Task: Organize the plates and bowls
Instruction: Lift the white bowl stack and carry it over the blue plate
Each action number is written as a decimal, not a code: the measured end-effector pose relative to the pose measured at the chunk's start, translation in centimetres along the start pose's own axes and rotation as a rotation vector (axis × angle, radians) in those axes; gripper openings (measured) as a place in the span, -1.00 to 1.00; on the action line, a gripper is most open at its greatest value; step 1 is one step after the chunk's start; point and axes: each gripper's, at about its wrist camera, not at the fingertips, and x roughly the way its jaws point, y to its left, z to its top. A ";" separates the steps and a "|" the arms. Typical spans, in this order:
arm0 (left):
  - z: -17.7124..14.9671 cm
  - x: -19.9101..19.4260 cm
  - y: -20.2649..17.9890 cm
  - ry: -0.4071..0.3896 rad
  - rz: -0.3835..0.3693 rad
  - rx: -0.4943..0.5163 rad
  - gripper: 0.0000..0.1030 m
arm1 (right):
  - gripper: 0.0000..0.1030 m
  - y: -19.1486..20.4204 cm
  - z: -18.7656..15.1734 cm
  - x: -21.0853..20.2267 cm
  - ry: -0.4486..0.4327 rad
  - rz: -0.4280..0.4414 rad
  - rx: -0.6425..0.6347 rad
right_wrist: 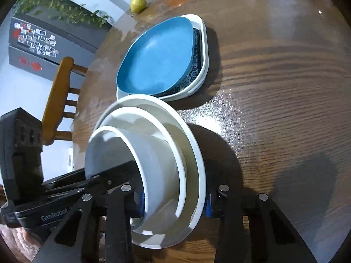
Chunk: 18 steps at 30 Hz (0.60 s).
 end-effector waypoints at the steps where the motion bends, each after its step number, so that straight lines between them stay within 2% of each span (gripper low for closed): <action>1: 0.0 0.1 -0.1 0.005 0.002 -0.005 -0.29 | -0.23 0.2 -0.1 0.0 -0.003 -0.008 -0.007; 18: 0.4 -2.4 0.1 -0.014 -0.011 -0.042 -0.31 | -0.23 1.4 0.6 -2.0 -0.028 -0.028 -0.015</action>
